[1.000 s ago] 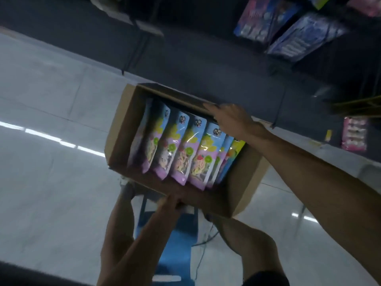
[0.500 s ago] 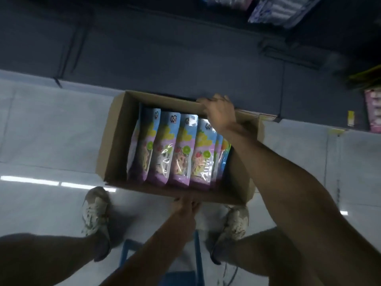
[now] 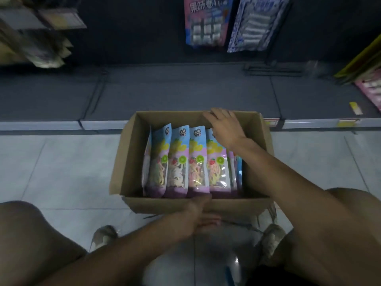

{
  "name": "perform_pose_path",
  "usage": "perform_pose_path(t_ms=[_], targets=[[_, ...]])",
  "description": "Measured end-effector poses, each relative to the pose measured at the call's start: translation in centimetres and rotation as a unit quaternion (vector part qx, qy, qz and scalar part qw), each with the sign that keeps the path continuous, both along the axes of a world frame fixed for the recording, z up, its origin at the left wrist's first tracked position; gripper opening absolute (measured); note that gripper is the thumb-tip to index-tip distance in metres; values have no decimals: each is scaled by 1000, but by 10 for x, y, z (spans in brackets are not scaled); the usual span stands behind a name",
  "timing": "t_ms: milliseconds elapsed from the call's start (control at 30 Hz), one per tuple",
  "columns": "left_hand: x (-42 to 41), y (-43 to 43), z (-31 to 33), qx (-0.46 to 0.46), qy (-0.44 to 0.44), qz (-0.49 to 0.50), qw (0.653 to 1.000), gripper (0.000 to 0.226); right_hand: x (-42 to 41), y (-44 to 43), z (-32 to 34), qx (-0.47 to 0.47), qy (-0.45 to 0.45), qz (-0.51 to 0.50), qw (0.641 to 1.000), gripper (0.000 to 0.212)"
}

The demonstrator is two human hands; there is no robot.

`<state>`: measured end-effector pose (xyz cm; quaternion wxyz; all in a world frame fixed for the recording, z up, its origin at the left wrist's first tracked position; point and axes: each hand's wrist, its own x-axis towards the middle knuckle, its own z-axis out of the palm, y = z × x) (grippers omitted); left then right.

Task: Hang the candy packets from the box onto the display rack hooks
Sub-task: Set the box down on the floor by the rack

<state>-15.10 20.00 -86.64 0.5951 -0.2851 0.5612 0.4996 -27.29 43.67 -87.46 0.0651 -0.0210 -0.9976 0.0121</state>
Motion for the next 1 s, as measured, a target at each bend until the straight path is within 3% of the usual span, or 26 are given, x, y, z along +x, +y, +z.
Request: perform_pose_path(t_ms=[133, 200, 233, 300, 400, 467, 567, 633, 700, 733, 833, 900, 967, 1000], targets=[[-8, -38, 28, 6, 41, -96, 995, 59, 55, -23, 45, -40, -62, -14, 997, 75], [-15, -49, 38, -50, 134, -98, 985, 53, 84, -33, 74, -51, -90, -7, 995, 68], [-14, -56, 51, -66, 194, -150, 967, 50, 98, -36, 85, -52, -106, 0, 993, 64], [-22, -70, 76, -103, 346, -224, 905, 38, 122, -39, 104, -36, -149, -1, 988, 57], [-44, -99, 95, -105, 450, -216, 860, 11, 143, -35, 121, -9, -208, -32, 978, 44], [-64, -117, 97, -142, 516, -265, 802, 7, 150, -34, 131, -6, -243, -55, 969, 36], [-89, -126, 101, -228, 567, -331, 719, 16, 153, -33, 135, -17, -280, -85, 956, 39], [-103, -128, 103, -287, 581, -378, 662, 26, 154, -30, 126, -41, -255, -120, 959, 43], [-120, -129, 95, -315, 594, -392, 628, 32, 155, -20, 109, -80, -212, -169, 959, 46], [-130, -129, 88, -319, 597, -386, 627, 39, 155, -13, 100, -104, -187, -210, 954, 48], [-160, -126, 57, -331, 561, -360, 668, 60, 149, 11, 78, -99, -137, -350, 922, 71], [-172, -125, 30, -354, 551, -379, 654, 77, 145, 26, 62, -89, -143, -397, 902, 86], [-181, -117, 13, -374, 540, -393, 643, 73, 136, 41, 50, -126, -183, -444, 868, 87], [-185, -110, 11, -378, 530, -374, 661, 62, 132, 47, 45, -167, -208, -456, 849, 76]])
